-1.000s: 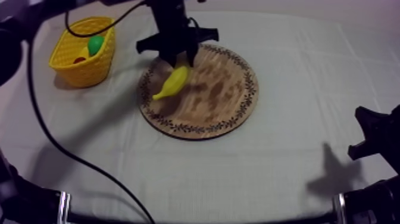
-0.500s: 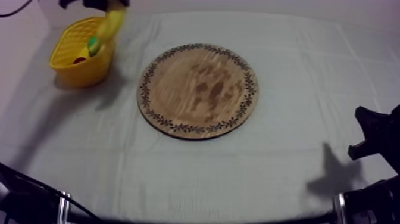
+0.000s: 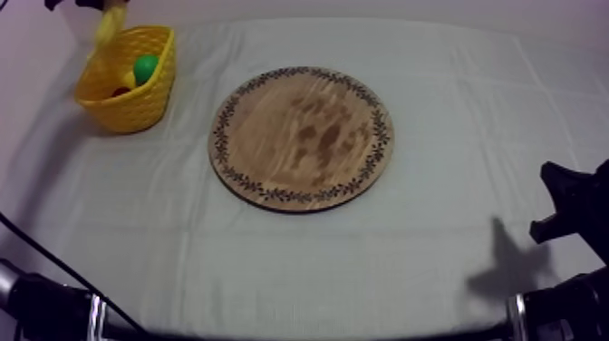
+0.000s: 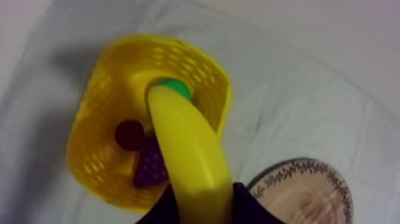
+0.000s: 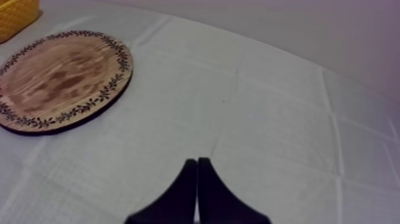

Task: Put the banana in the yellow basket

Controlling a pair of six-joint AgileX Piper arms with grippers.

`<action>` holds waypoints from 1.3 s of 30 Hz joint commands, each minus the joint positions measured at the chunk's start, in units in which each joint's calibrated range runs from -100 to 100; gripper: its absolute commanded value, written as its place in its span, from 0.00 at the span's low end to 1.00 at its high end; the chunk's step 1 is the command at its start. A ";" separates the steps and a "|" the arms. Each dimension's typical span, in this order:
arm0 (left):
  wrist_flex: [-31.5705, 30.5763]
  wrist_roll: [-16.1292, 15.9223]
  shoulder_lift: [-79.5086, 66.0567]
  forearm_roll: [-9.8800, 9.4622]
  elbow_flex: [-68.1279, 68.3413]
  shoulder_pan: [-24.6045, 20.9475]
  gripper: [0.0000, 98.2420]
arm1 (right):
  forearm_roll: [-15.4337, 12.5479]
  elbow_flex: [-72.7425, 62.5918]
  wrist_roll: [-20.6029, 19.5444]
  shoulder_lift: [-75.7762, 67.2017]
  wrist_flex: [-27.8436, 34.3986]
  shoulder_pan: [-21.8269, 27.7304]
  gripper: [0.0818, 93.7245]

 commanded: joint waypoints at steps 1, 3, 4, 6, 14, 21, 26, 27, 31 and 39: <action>-1.20 -0.50 2.62 -0.17 -3.72 -0.98 0.27 | -0.02 -0.03 -0.01 0.00 -0.01 0.00 0.00; -1.92 -0.98 4.91 -0.51 -5.94 -1.62 0.27 | -0.02 -0.03 -0.01 0.00 -0.01 0.00 0.00; -2.17 -1.16 6.08 -0.66 -6.75 -1.85 0.27 | -0.02 -0.03 -0.01 0.00 -0.01 0.00 0.00; -2.53 -1.38 8.50 -0.99 -7.78 -2.25 0.27 | -0.02 -0.03 -0.02 0.00 -0.01 0.00 0.00; -3.69 -0.83 17.94 -1.49 -8.40 -3.44 0.26 | -0.02 -0.03 -0.01 0.00 -0.01 0.00 0.00; -6.01 -0.23 25.17 -1.85 -11.42 -4.39 0.26 | -0.02 -0.03 -0.01 0.00 -0.01 0.00 0.00; -8.18 0.10 28.72 -2.21 -11.90 -4.75 0.25 | -0.02 -0.03 0.00 0.00 -0.01 0.00 0.00; -8.32 0.16 29.21 -2.24 -11.86 -4.78 0.25 | -0.02 -0.03 0.00 0.00 -0.01 0.00 0.00; -8.58 0.26 30.33 -2.29 -11.77 -4.78 0.25 | -0.02 -0.03 0.00 0.00 -0.01 0.00 0.00; -14.31 0.93 27.87 -1.71 -10.29 -5.61 0.60 | -0.02 -0.03 0.00 0.00 -0.01 0.00 0.00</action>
